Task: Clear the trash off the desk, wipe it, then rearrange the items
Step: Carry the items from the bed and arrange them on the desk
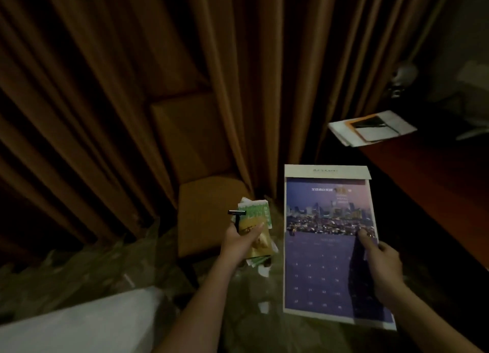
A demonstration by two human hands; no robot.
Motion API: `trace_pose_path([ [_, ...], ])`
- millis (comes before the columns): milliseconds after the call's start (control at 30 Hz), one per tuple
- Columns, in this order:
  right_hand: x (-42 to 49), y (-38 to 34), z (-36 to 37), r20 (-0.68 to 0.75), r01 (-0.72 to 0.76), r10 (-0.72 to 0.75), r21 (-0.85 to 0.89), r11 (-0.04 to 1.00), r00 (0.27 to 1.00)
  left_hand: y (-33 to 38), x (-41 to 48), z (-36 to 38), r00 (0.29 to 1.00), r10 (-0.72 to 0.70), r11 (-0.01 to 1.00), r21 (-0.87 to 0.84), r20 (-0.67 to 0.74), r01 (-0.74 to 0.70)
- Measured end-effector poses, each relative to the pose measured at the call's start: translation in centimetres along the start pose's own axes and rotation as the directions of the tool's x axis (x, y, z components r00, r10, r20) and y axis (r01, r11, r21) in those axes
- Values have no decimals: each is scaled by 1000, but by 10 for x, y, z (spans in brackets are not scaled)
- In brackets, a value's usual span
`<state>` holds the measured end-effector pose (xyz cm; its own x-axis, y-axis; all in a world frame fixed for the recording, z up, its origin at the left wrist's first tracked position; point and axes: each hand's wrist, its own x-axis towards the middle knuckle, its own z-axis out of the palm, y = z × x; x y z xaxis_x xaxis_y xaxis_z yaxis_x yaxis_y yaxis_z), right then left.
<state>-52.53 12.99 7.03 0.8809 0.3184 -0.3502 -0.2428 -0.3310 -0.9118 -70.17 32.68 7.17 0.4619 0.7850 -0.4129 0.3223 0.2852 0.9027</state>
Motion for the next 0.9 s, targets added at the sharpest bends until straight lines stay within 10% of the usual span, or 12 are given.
trace_pose_path([
  [433,139,11,-105,-422,-233,263,121,965,868,55,152,210,929,-37,970,236,369,-55],
  [900,241,22,-179,-696,-357,511,370,857,504,108,274,450,693,-189,807,512,696,-295],
])
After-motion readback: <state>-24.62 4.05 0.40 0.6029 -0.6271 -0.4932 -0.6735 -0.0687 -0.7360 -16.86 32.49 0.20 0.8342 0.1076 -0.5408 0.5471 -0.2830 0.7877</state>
